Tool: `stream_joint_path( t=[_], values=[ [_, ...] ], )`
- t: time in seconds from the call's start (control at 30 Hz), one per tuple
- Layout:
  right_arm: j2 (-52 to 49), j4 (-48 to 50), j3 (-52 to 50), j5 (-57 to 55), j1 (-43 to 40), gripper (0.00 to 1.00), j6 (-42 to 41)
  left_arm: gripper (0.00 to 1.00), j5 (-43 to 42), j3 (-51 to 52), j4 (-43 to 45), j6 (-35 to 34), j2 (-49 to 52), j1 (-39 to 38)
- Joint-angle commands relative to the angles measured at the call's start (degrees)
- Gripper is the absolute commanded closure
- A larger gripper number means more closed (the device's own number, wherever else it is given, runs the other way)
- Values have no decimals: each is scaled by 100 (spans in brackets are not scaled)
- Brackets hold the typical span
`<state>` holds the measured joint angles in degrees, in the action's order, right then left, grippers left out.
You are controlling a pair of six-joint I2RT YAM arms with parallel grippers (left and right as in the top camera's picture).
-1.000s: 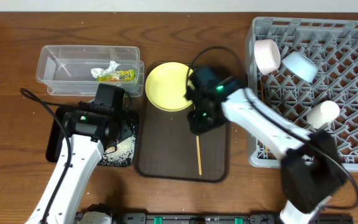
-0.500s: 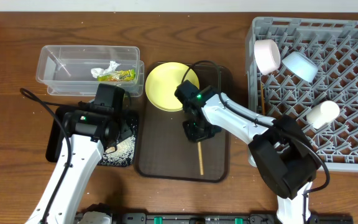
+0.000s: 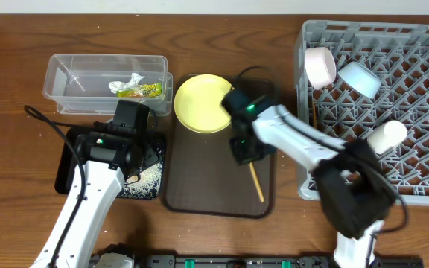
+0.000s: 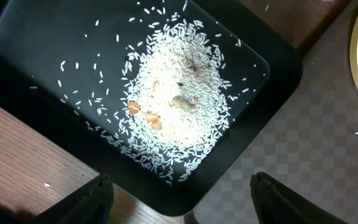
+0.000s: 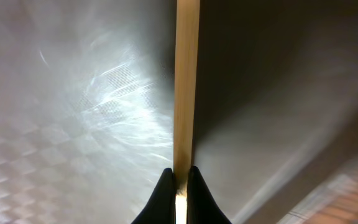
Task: Sort waste into correct bins and load items into the dishwasher rack
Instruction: 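Carry second chopstick into left side of rack and release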
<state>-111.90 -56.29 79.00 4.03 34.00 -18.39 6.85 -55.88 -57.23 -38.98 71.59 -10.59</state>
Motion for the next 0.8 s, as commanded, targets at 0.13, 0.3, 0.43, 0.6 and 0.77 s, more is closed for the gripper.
stream_joint_path(
  t=[0.13,0.3,0.43,0.6,0.77],
  values=[
    [1744,-37,131,-101,-1235,99,1209,26,118,33,-39,-11,33,28],
    [2306,-140,129,-101,-2164,99,1556,26,118,33,-37,-11,33,28],
    [2262,-319,103,-72,-2669,99,1552,27,118,33,-37,-11,33,28],
    [1998,-437,-11,-57,-2835,99,1552,26,118,33,-37,-13,33,28],
    [1681,-435,-55,-57,-2830,92,1547,26,118,33,-39,-11,33,28]
  ],
)
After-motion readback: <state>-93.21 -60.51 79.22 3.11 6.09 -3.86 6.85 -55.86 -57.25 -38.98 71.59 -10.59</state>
